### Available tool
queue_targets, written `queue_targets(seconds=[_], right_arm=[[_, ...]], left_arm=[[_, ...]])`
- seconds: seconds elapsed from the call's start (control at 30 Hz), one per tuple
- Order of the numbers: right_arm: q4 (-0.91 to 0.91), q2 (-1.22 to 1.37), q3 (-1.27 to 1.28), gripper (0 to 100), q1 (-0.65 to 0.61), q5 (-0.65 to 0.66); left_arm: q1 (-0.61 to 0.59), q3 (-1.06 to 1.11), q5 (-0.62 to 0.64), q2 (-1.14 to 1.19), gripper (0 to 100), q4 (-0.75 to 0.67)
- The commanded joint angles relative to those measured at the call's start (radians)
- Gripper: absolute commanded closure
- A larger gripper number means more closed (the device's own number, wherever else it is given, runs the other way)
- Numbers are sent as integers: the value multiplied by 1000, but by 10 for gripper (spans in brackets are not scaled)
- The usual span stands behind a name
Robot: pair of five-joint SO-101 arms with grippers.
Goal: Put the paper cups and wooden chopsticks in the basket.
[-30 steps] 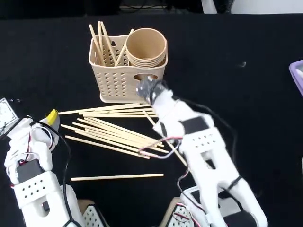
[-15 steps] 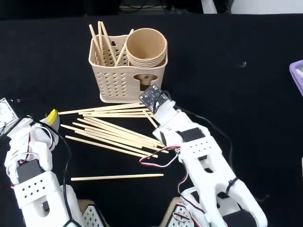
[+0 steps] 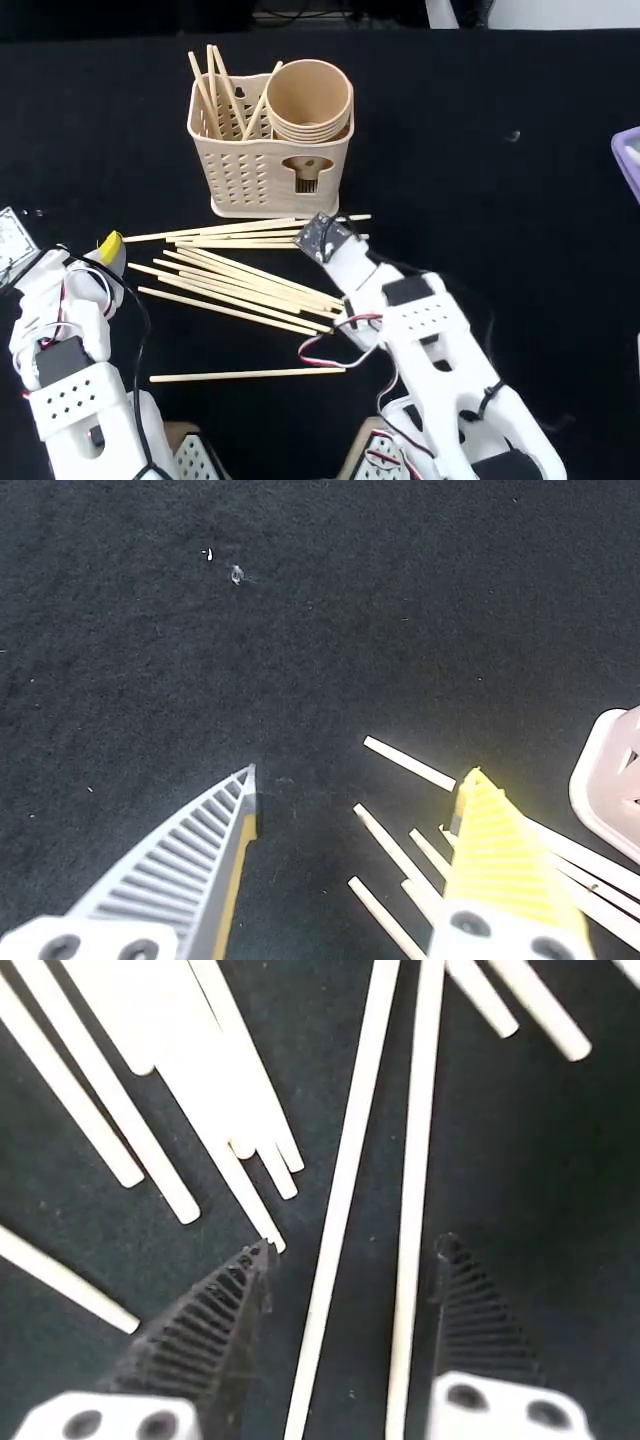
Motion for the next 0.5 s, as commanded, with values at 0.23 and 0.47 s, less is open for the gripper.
queue_targets(seconds=[0.23,0.47], right_arm=[[-144,-39,76,748,17,66],[-118,-39,74,798,31,138]], left_arm=[[8,-28,3,-15,686,-21],[7,-28,3,-15,686,-21]])
